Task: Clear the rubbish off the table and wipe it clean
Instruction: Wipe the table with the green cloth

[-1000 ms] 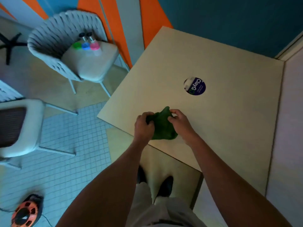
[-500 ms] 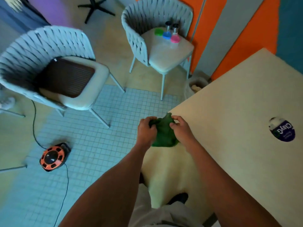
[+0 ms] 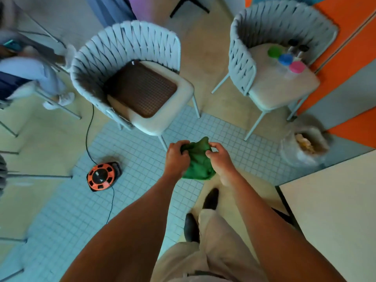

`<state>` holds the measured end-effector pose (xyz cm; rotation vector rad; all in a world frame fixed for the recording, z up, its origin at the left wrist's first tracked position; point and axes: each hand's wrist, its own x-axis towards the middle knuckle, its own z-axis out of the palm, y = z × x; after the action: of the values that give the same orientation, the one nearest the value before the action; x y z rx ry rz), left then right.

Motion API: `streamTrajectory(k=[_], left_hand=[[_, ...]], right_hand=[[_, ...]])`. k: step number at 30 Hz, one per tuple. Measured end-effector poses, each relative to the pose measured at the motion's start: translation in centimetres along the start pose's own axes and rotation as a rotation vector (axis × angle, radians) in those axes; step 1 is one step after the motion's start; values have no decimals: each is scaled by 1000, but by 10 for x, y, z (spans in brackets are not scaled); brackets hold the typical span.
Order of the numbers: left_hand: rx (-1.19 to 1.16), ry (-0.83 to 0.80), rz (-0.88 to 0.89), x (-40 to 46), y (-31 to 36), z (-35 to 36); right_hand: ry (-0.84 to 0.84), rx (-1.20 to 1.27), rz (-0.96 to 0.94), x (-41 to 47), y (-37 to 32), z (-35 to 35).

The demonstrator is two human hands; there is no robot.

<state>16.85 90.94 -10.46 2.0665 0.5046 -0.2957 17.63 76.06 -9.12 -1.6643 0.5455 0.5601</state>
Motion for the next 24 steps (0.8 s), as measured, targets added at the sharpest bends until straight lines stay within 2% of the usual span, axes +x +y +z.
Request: streamTrajectory(k=[15,24], left_hand=[[122,15,-166,181,11,-47],[203,-34,-181,280,14,-73]], right_hand=[[-123,-30,169,181,-79,76],[-139,4,303,256,-119,118]])
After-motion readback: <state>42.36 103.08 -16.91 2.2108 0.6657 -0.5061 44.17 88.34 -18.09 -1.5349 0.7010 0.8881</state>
